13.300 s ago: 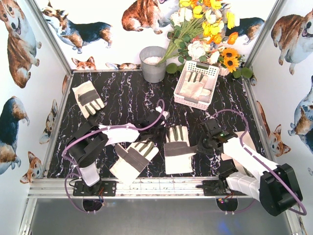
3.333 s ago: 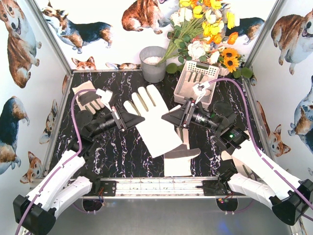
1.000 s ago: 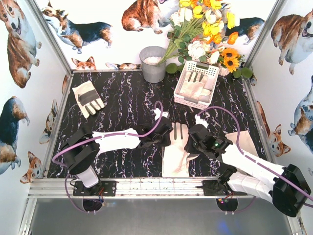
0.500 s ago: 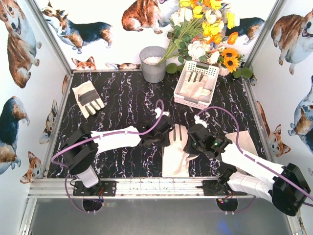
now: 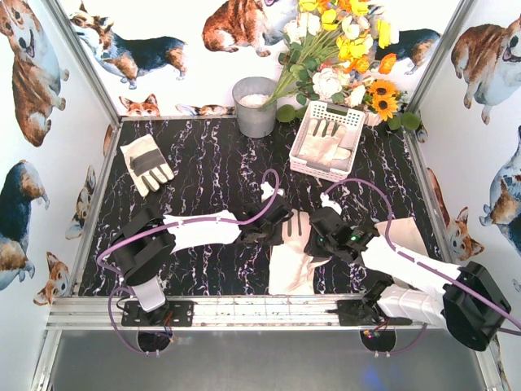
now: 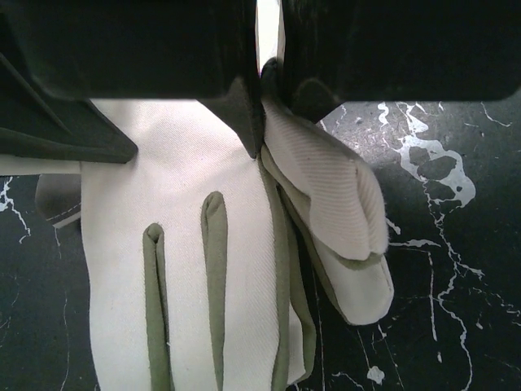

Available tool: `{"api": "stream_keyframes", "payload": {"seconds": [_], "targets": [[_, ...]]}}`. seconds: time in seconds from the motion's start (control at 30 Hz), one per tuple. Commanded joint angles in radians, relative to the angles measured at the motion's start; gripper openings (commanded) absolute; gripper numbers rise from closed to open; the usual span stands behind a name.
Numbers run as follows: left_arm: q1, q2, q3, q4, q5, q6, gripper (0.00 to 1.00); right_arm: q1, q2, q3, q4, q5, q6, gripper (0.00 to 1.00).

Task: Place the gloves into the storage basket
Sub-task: Pair the glove with the glove.

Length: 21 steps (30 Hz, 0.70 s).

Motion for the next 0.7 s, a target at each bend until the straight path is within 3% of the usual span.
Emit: {"api": "stream_keyframes", "payload": {"seconds": [0.0,0.27,0.4,0.67], "targets": [[0.028,0.014,-0.001,-0.023,-0.134,0.057,0.0,0.001,0.031,-0.027,-0.118,0.057,-0.021,0.0],[0.033,0.026,0.011,-0.057,-0.185,0.061,0.01,0.001,0.098,-0.027,-0.108,0.071,-0.013,0.0],[0.031,-0.018,0.002,-0.052,-0.209,0.074,0.19,0.001,0.11,-0.027,-0.106,0.076,-0.008,0.0],[0.031,-0.133,-0.013,-0.069,-0.242,0.094,0.3,0.001,0.121,-0.03,-0.1,0.075,-0.005,0.0]]}}
